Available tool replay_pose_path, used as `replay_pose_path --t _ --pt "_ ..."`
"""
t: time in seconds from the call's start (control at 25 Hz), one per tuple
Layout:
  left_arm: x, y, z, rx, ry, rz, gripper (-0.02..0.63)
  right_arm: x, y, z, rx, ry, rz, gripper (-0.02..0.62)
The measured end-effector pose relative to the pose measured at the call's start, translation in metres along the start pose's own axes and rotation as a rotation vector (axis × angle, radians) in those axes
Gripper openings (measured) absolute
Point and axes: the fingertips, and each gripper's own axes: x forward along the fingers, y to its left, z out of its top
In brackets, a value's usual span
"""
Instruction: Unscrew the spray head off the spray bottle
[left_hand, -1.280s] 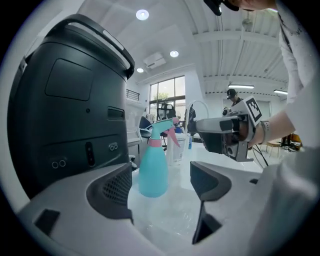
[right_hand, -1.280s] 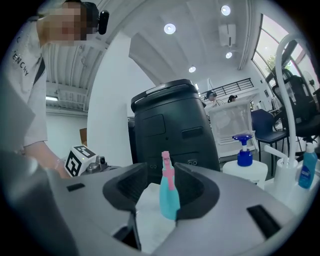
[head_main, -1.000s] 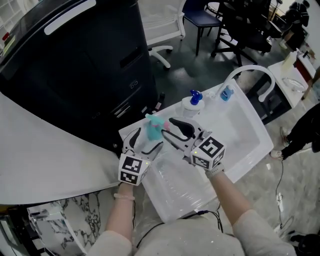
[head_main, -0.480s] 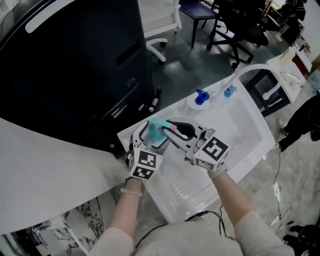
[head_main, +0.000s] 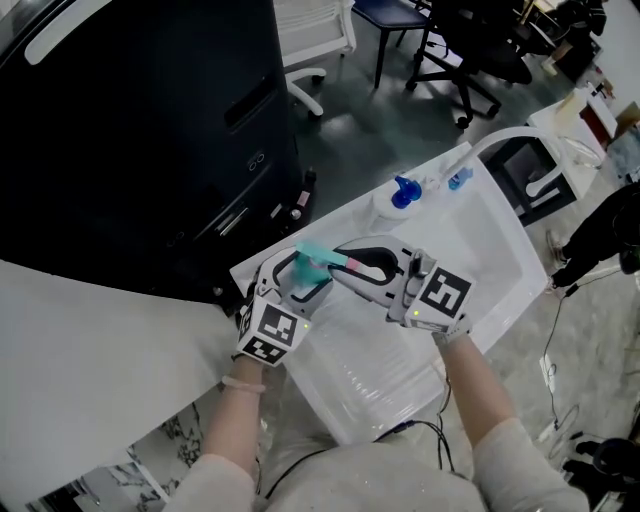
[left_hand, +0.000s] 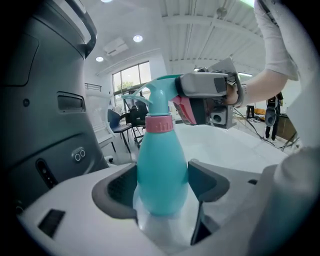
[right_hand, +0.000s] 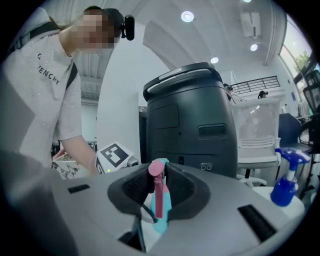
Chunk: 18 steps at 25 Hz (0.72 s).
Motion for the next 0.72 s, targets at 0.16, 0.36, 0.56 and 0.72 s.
replay_pose_path --t 0.16,0.36,0.56,0.72 --pt "-0.001 -0.004 -0.002 0.053 0.016 -0.083 0.321 -0.001 -0.001 -0.001 0.0 0.002 0.118 0.069" --pt "-0.002 -0.007 0.0 0.061 0.015 -0.131 0.321 -0.004 -0.008 0.001 0.033 0.002 0.103 0.077" --pt "0.0 -0.007 0.001 0.054 0.004 -0.108 0.321 -0.037 -0.017 0.016 0.11 -0.156 -0.174 0.214" --pt "0.001 -0.007 0.002 0.043 -0.001 -0.086 0.321 -0.047 0.008 0.019 0.195 -0.207 -0.163 0.152"
